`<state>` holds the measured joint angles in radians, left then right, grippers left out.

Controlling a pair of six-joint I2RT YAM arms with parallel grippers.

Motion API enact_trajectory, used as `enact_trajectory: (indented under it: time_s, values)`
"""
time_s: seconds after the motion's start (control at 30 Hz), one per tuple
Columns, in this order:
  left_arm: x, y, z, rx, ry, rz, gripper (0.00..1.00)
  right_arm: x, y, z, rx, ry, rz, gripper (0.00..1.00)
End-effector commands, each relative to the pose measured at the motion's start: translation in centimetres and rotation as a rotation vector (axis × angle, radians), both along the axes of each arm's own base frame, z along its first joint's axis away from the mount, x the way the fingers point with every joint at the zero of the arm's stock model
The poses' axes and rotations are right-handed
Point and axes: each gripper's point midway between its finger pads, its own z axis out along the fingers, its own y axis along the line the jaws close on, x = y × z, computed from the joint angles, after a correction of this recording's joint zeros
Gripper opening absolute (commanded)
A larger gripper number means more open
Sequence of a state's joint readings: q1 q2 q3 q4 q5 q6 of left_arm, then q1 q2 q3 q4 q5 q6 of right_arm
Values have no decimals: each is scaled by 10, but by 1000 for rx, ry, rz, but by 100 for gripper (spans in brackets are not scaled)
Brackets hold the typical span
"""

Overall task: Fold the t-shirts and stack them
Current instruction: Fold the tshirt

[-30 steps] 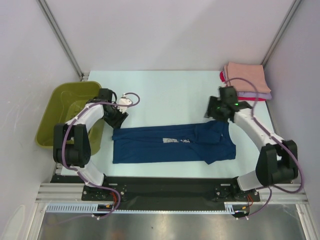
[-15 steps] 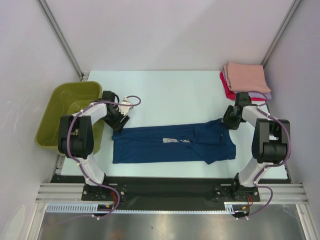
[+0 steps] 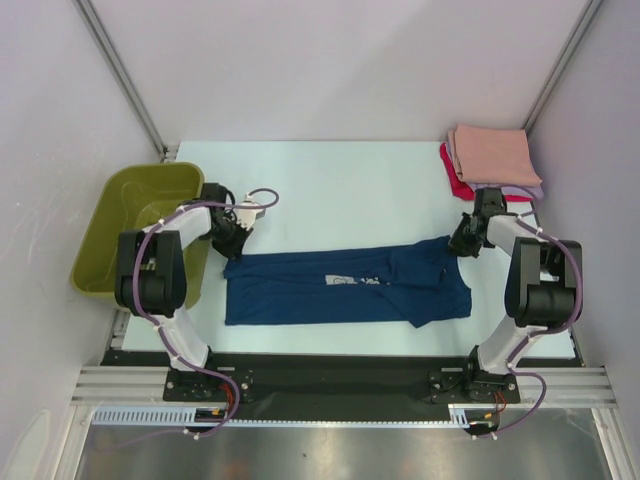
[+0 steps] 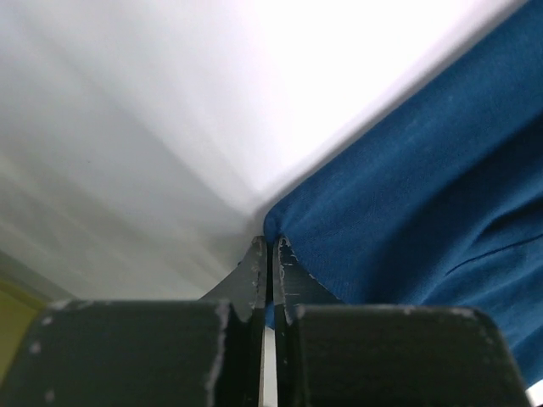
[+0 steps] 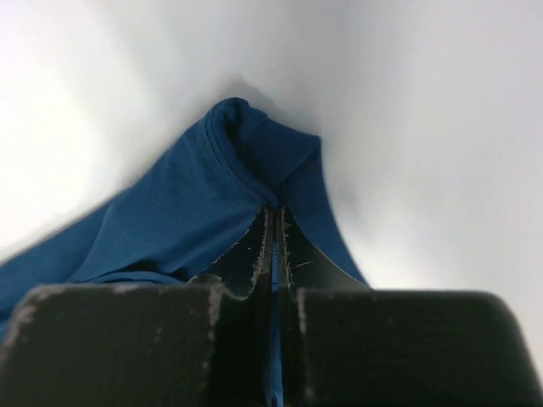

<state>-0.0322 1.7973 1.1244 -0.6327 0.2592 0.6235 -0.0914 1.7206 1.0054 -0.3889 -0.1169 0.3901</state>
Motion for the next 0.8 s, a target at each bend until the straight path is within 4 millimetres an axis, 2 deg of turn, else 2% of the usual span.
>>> enact_trajectory:
  time_s: [0.0, 0.03, 0.27, 0.33, 0.37, 0.4, 0.43, 0.47, 0.5, 0.53, 0.57, 0.6, 0.63, 0.7, 0.73, 0.77]
  values:
    - [32, 15, -3, 22, -103, 104, 0, -2, -23, 13, -69, -26, -45, 0]
    - [35, 26, 0, 24, -109, 138, 0, -4, -26, 13, -70, -25, -51, 0]
    - [35, 22, 8, -2, -135, 134, 0, -3, -25, 17, -58, -43, -44, 0]
    - [31, 18, 8, -22, -117, 111, 0, -3, -21, 19, -44, -37, -24, 18]
    - [30, 12, 11, -56, -111, 95, 5, -1, -19, 23, -41, -41, -15, 28]
    - [30, 9, 14, -67, -108, 86, 28, 3, -19, 31, -71, -54, -2, 41]
    - [29, 8, 16, -74, -106, 87, 35, 0, -18, 35, -91, -45, 8, 44]
    - [31, 7, 21, -77, -118, 86, 39, 2, -17, 49, -117, -73, 15, 46]
    - [33, 6, 29, -85, -139, 82, 45, 7, -15, 62, -173, -101, 33, 47]
    - [37, 6, 38, -88, -163, 81, 47, 4, -14, 71, -200, -103, 44, 47]
    - [39, 4, 46, -96, -182, 78, 50, 4, -11, 89, -234, -143, 52, 47]
    - [42, 1, 61, -109, -218, 69, 53, 3, -10, 99, -297, -158, 56, 47]
    - [43, 0, 69, -119, -235, 66, 55, 0, 6, 108, -324, -173, 106, 46]
    - [50, -3, 93, -137, -294, 54, 59, -6, 20, 127, -384, -219, 143, 45]
    - [52, -4, 101, -143, -312, 47, 59, -12, 45, 126, -391, -236, 252, 44]
    - [52, -6, 107, -150, -324, 37, 59, -14, 61, 128, -377, -264, 326, 42]
